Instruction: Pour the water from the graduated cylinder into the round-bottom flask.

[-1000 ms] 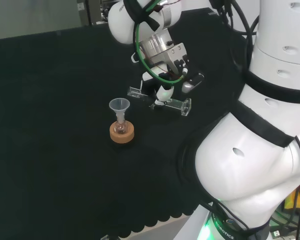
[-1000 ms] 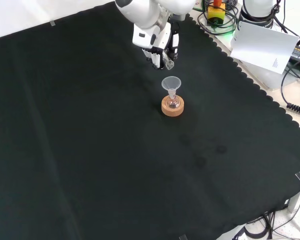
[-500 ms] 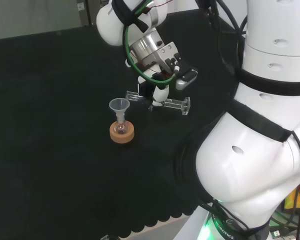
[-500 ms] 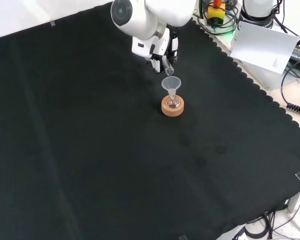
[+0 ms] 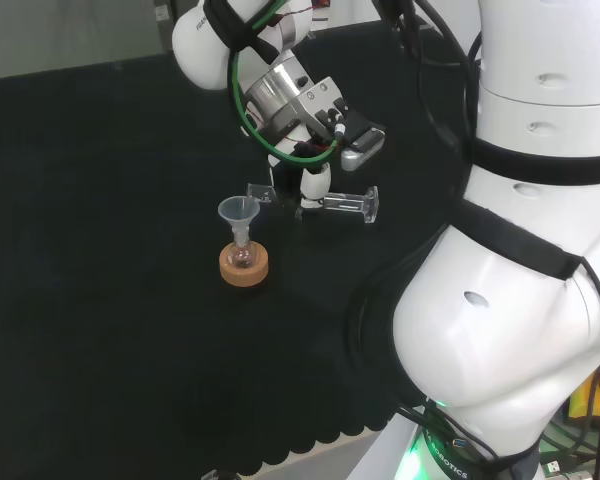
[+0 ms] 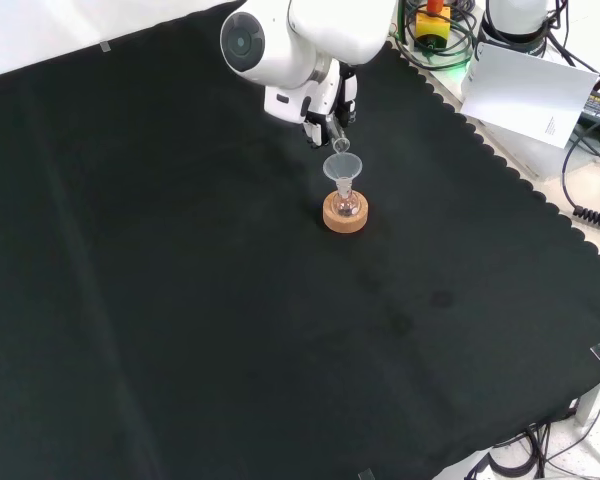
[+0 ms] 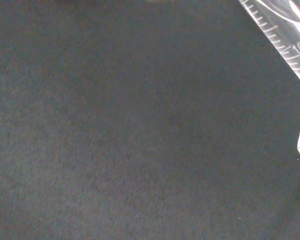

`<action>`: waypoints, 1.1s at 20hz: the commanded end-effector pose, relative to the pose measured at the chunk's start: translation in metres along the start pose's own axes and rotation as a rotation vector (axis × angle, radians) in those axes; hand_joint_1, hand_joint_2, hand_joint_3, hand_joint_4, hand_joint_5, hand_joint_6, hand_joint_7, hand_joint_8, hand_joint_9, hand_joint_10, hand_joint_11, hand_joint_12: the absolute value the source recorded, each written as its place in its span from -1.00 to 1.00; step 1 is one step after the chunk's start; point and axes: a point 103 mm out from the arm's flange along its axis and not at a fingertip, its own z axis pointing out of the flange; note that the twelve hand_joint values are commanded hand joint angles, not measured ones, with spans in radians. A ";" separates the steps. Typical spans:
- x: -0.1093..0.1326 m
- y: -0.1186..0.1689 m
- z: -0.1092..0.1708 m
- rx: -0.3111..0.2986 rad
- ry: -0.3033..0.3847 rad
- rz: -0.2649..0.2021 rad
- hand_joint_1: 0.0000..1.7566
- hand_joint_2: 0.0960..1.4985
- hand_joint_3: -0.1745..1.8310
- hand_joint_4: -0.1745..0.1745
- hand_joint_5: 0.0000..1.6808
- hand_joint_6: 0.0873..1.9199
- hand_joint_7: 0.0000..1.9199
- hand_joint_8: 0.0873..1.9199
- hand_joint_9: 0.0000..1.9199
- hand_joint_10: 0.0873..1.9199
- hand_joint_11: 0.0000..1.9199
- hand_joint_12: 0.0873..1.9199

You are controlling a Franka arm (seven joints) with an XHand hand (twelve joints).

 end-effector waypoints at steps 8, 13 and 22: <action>0.005 -0.005 -0.006 0.056 -0.038 0.021 0.44 0.44 -0.83 -1.00 0.17 -0.02 0.07 -0.04 0.52 -1.00 0.33 -0.27; 0.011 -0.006 -0.009 0.080 -0.049 0.022 0.44 0.44 -0.83 -1.00 0.17 -0.02 0.07 -0.04 0.52 -1.00 0.33 -0.27; 0.014 -0.006 -0.014 0.120 -0.066 0.040 0.44 0.44 -0.83 -1.00 0.17 -0.02 0.07 -0.04 0.52 -1.00 0.33 -0.27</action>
